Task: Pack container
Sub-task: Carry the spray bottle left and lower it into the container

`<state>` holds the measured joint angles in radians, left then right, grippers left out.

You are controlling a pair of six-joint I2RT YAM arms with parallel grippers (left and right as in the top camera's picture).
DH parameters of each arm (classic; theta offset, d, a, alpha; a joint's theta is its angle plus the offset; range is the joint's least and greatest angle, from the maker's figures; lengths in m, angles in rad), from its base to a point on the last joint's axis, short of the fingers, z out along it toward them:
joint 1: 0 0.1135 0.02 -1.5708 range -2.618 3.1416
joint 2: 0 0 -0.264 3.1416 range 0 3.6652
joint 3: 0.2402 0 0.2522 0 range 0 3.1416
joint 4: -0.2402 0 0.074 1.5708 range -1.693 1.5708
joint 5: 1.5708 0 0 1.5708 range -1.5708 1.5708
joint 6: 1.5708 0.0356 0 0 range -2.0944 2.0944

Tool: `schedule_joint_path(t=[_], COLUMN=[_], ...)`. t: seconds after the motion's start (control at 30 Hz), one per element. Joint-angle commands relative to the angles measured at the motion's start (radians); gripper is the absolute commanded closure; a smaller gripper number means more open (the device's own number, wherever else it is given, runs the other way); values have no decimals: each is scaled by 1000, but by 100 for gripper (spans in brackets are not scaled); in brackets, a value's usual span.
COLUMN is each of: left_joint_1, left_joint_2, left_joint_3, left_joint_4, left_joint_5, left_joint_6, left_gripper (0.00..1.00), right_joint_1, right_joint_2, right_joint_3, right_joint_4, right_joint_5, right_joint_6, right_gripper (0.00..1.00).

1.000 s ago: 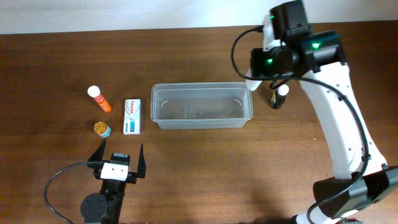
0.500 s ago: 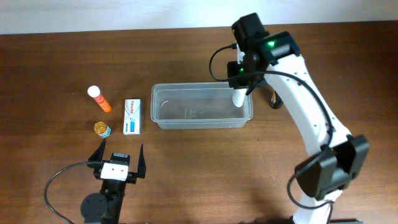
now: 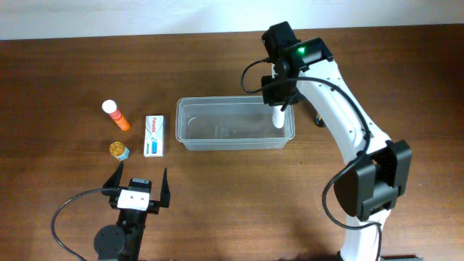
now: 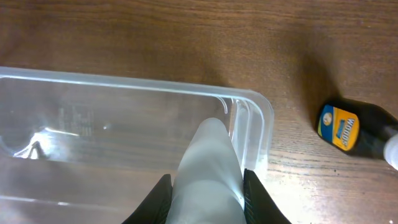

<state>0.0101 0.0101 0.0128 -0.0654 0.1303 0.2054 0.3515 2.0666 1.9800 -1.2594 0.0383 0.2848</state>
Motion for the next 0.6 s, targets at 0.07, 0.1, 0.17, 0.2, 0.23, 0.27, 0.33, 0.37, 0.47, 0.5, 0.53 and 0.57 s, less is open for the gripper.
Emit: schedule_joint_path(t=[0.07, 0.1, 0.17, 0.2, 0.23, 0.27, 0.33, 0.37, 0.47, 0.5, 0.53, 0.57], left_joint_1=[6, 6, 6, 6, 6, 6, 6, 6, 6, 6, 6, 6], left_joint_2=[-5, -5, -5, -5, -5, -5, -5, -5, -5, -5, -5, -5], left_joint_3=[-4, -4, -4, -4, -4, -4, -4, -4, -4, -4, -4, -4], left_joint_4=[-4, -4, -4, -4, -4, -4, -4, -4, -4, -4, -4, -4], left_joint_5=[-4, -4, -4, -4, -4, -4, -4, -4, -4, -4, -4, -4], left_joint_6=[-9, -9, -9, -9, -9, -9, -9, -9, -9, -9, -9, -9], left_gripper=[1, 1, 1, 1, 1, 1, 1, 1, 1, 1, 1, 1], right_joint_1=[10, 10, 10, 10, 10, 10, 10, 10, 10, 10, 10, 10], right_joint_2=[30, 34, 34, 34, 34, 34, 34, 34, 34, 34, 34, 34], right_joint_3=[-2, -3, -13, -21, -28, -38, -65, -79, -125, -132, -138, -141], right_joint_4=[31, 35, 49, 58, 65, 74, 98, 107, 144, 150, 156, 159], right_joint_5=[23, 23, 23, 23, 23, 23, 23, 22, 19, 18, 19, 19], right_joint_6=[5, 5, 5, 5, 5, 5, 5, 5, 5, 5, 5, 5], right_gripper=[78, 78, 78, 78, 78, 78, 78, 78, 78, 78, 78, 78])
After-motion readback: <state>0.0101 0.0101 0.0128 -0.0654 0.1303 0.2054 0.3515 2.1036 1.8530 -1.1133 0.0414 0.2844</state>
